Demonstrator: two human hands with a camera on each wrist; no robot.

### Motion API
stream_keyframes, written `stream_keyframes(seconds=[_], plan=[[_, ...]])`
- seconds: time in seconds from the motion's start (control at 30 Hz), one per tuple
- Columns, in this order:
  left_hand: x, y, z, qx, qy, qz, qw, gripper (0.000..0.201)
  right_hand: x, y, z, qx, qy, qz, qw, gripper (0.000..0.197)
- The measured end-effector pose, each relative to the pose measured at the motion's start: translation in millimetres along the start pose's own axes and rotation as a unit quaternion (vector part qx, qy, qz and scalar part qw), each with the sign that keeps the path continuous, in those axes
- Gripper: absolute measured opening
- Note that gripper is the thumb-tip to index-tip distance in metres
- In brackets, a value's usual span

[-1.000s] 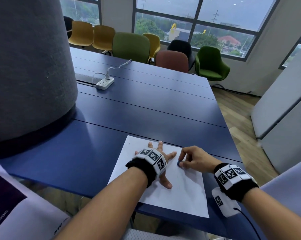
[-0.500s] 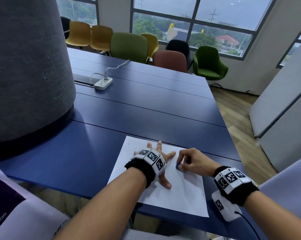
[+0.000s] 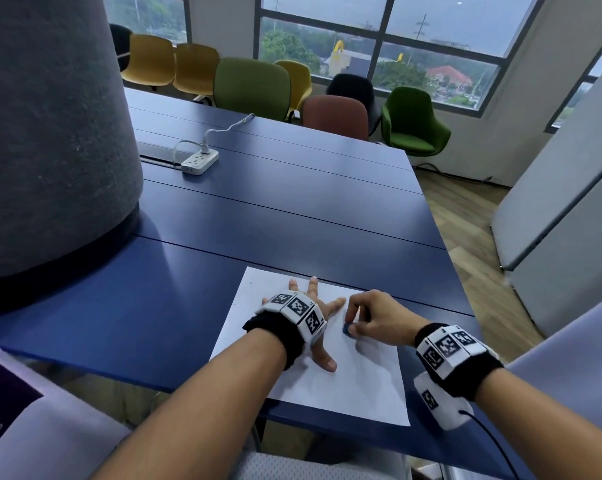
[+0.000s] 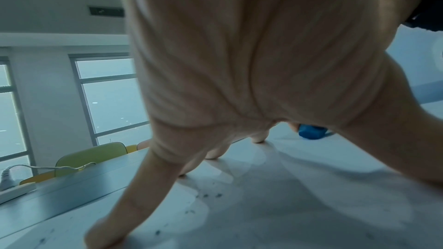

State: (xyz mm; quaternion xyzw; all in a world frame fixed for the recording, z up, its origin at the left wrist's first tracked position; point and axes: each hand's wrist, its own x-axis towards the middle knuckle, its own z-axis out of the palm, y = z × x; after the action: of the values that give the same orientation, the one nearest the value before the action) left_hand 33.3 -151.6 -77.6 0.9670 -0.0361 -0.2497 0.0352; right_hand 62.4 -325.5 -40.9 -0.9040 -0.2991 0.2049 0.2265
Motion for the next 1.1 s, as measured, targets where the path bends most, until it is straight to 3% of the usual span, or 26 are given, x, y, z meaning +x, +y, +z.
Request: stream_keyframes(seconds=[0.07,0.17,0.2,0.33,0.5,0.63,0.67,0.8,0.97,1.1], plan=[[0,1,0,0.0,0.001,0.0,1.0,0.14,-4,2,3,0.022,0.001,-0.006,1.0,0.011],[-1,0,0,0.005,-0.004,-0.005,1.0,0.14,-9,-4,4,-0.004,-0.102,-0.023,0.994,0.006],[-2,-1,0,0.007,-0.004,-0.005,1.0,0.139,-7,-7,2,-0.013,-0.107,-0.022,0.994,0.008],[-2,0,0,-0.001,0.004,0.002,1.0,0.137,-1,-10,2,0.035,-0.02,-0.014,0.999,0.013],[-4,1,-3,0.004,-0.009,-0.008,1.0,0.139,-11,-12,2,-0.03,-0.153,-0.023,0.987,0.006],[-5,3,-4,0.004,-0.01,-0.005,1.0,0.138,-7,-13,5,0.0,-0.043,-0.01,0.999,0.008],[-5,3,-5,0.003,-0.011,-0.005,1.0,0.138,-11,-11,7,0.013,-0.045,-0.011,0.999,0.009],[-5,3,-5,0.008,-0.014,-0.014,1.0,0.139,-21,-13,8,-0.017,-0.161,-0.019,0.987,0.007],[-3,3,-4,0.005,-0.016,-0.012,1.0,0.139,-16,-9,9,0.047,-0.029,0.017,0.998,0.005],[-4,4,-5,0.007,-0.017,-0.018,1.0,0.139,-26,-5,10,0.042,-0.136,0.029,0.989,0.009]])
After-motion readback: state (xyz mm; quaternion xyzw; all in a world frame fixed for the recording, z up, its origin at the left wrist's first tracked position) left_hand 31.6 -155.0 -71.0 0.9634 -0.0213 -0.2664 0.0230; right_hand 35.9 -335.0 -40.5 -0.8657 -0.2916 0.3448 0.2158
